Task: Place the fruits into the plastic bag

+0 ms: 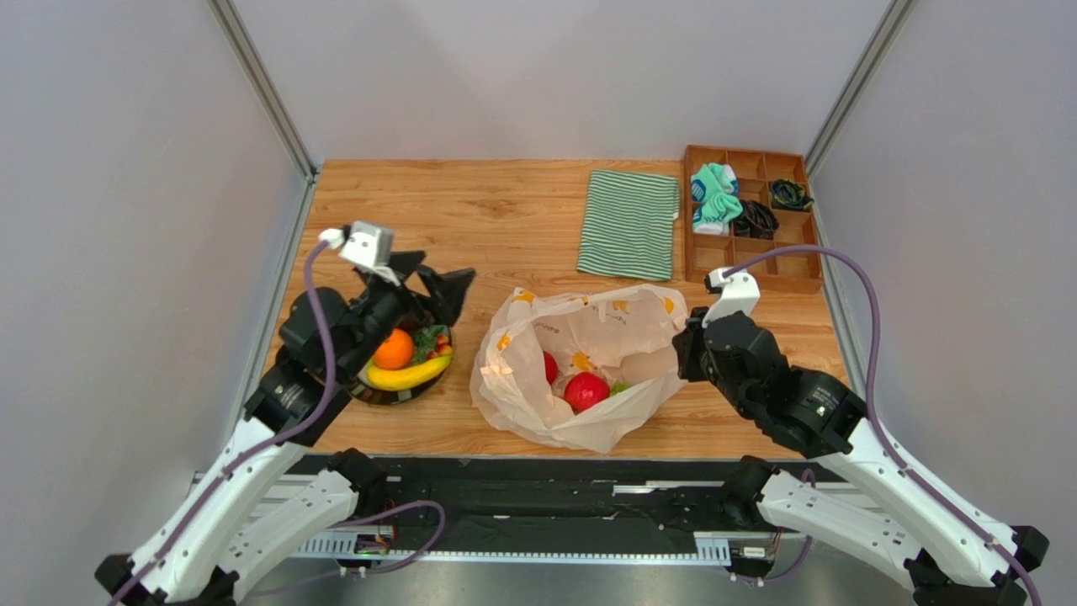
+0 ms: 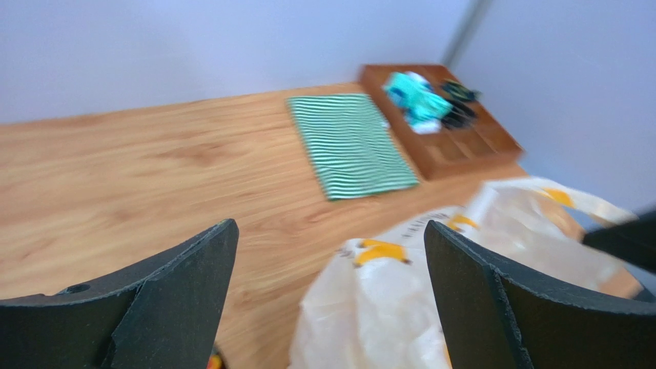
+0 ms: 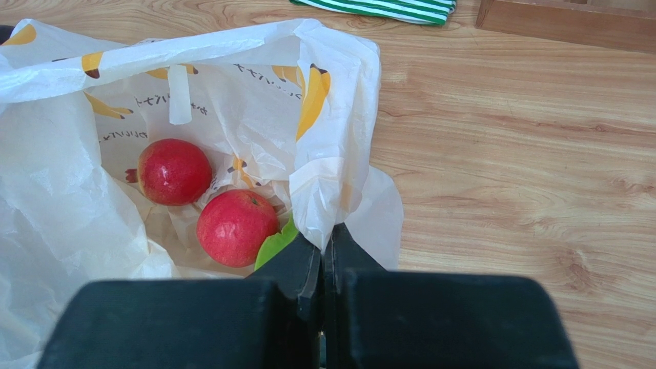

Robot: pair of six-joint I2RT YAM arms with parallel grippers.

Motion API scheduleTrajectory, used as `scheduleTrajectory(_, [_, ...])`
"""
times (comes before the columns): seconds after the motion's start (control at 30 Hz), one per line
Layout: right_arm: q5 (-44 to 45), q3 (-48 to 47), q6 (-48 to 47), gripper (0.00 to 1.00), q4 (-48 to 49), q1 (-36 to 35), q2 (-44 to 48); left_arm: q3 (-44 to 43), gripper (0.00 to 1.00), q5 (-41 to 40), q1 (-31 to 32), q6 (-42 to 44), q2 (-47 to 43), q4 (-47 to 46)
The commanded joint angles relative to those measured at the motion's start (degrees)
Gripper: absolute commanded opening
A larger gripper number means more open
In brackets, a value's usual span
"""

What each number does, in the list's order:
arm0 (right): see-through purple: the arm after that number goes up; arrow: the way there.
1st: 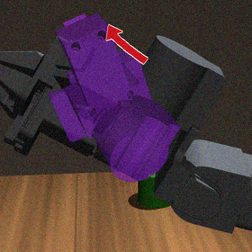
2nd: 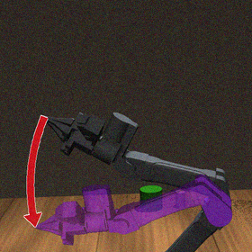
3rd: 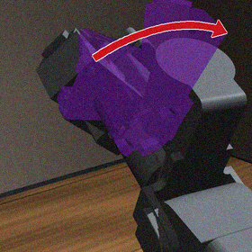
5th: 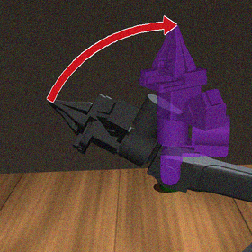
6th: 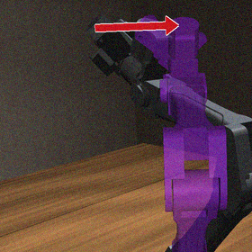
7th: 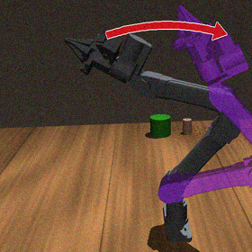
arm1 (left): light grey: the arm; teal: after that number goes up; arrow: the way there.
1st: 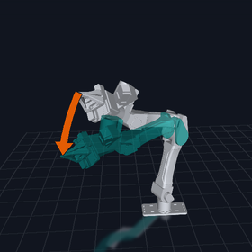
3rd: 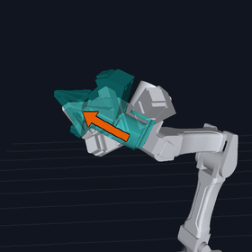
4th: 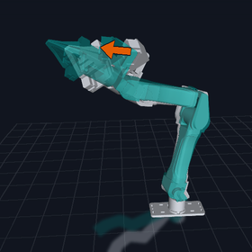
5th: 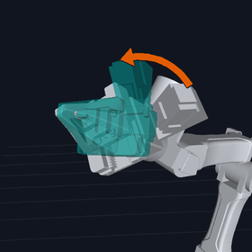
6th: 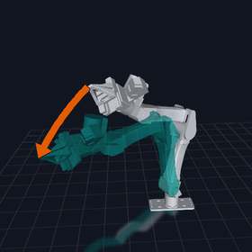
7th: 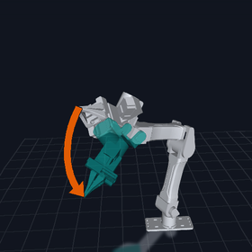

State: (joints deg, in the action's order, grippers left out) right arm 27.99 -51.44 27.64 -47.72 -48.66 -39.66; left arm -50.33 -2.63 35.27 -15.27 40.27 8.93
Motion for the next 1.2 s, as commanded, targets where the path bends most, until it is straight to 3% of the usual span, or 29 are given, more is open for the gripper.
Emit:
scheduleTrajectory(0.0, [0.7,-0.6,0.4,0.0,0.7,0.1,-0.4,2.1,0.99,-7.3,-9.2,-6.4,-3.9,10.4])
scheduleTrajectory(0.17, [0.1,-0.6,0.2,0.0,1.2,0.1,-0.9,4.5,0.99,-5.7,-21.8,-10.7,-0.7,18.4])
scheduleTrajectory(0.27, [0.2,-0.6,0.3,0.0,1.1,0.1,-0.9,7.2,0.99,-3.5,-25.8,-13.2,1.3,18.3])
scheduleTrajectory(0.57, [0.7,-0.8,0.0,0.0,0.7,0.1,-0.4,11.9,0.99,-9.7,-26.7,-16.5,7.2,18.0])
scheduleTrajectory(1.17, [0.9,-0.4,-0.3,0.0,0.7,0.1,0.0,15.3,0.99,-4.1,-32.6,-16.5,17.4,12.3])
